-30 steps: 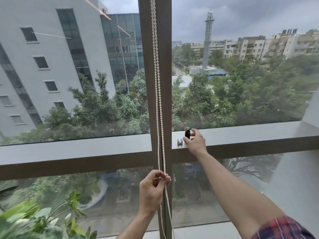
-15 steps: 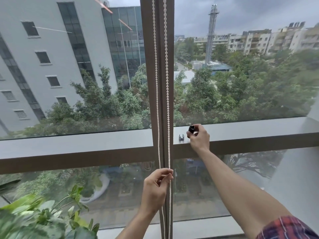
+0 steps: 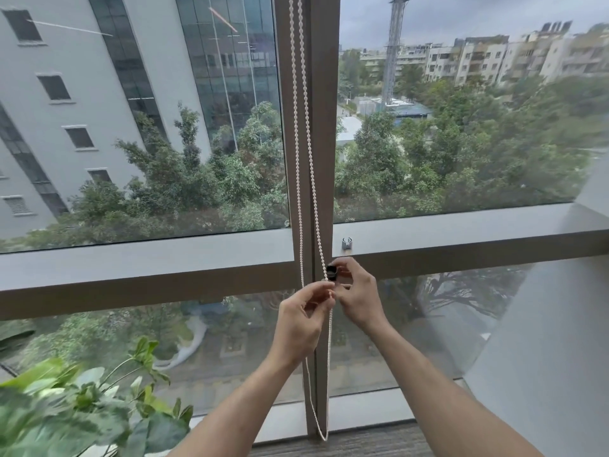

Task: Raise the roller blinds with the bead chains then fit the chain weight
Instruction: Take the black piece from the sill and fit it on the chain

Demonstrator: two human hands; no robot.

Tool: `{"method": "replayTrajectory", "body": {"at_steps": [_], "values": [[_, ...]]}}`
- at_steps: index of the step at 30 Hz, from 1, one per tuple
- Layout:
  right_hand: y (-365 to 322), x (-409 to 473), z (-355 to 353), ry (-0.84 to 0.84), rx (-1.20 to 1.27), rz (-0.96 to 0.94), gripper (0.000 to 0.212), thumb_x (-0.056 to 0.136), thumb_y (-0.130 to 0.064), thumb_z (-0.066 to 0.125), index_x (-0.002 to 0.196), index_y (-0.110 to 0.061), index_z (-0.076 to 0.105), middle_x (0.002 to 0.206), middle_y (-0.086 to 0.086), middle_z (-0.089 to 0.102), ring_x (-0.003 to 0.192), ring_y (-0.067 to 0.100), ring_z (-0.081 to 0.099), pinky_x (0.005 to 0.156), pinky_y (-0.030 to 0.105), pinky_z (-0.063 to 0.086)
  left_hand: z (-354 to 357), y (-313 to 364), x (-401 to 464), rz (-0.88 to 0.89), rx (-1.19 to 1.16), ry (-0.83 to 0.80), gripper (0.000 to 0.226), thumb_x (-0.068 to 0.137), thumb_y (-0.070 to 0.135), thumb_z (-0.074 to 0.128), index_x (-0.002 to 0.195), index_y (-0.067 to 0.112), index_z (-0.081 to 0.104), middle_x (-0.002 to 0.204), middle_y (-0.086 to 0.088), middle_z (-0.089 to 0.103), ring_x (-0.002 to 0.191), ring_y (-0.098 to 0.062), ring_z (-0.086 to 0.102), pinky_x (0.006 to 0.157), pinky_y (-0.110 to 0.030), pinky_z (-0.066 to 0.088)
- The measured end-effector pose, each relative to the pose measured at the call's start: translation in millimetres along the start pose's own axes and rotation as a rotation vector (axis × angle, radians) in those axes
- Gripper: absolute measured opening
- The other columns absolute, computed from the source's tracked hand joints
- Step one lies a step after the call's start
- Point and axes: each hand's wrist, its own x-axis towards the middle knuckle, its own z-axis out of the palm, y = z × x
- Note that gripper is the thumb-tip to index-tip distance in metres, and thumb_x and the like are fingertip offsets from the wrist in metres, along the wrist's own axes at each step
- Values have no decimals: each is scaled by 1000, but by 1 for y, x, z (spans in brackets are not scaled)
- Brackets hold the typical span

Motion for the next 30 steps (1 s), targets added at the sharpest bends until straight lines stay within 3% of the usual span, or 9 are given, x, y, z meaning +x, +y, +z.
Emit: {"method": "replayTrajectory", "body": {"at_steps": [3,6,11,14,18,25,30], "values": [[-3,-12,8,-27,-8,-19,30,74,-1,70,98,-19,67,88,-6,71,87,-2,66,79,19,52,-8,2,5,52,77,19,34,83,6,75,110,26,71,94,3,74,85,-10,68,79,-21,51],[-3,-21,13,-28,5,-28,26,78,-2,71,98,-17,68,93,-3,73,91,4,67,83,28,56,-18,-1,9,86,168,39,43,82,8,76,114,35,68,93,8,65,88,-5,61,77,-11,43],[-4,-33,19,-40,85,-10,23,80,-15,68,99,-26,67,98,-6,74,96,5,69,83,37,59,-30,-2,15,92,186,0,43,81,11,77,116,34,67,100,16,66,103,-9,61,88,-13,42],[-5,-38,21,-63,117,3,26,82,-15,69,104,-26,65,101,-10,73,98,3,69,82,31,59,-35,-2,18,49,192,-74,41,82,19,77,118,36,66,104,18,70,105,-8,60,81,-14,42],[-10,-41,21,-45,184,16,29,78,-32,75,99,-30,54,96,-7,69,95,4,70,66,20,56,-40,-6,18,-46,50,-157,37,83,19,76,118,28,68,109,9,73,109,-12,65,82,-32,55],[-11,-39,15,-25,190,-7,37,78,-22,82,93,-34,49,92,-16,70,94,2,69,72,21,58,-43,-5,16,-123,-71,-208,41,81,13,79,118,27,68,109,9,74,109,-7,66,78,-21,54],[-16,-39,12,-69,204,-37,32,76,-34,79,95,-46,56,96,-25,68,98,1,67,73,18,56,-43,-7,17,-130,-122,-197,40,79,5,79,117,13,69,108,-2,74,106,-12,68,83,-25,56]]}}
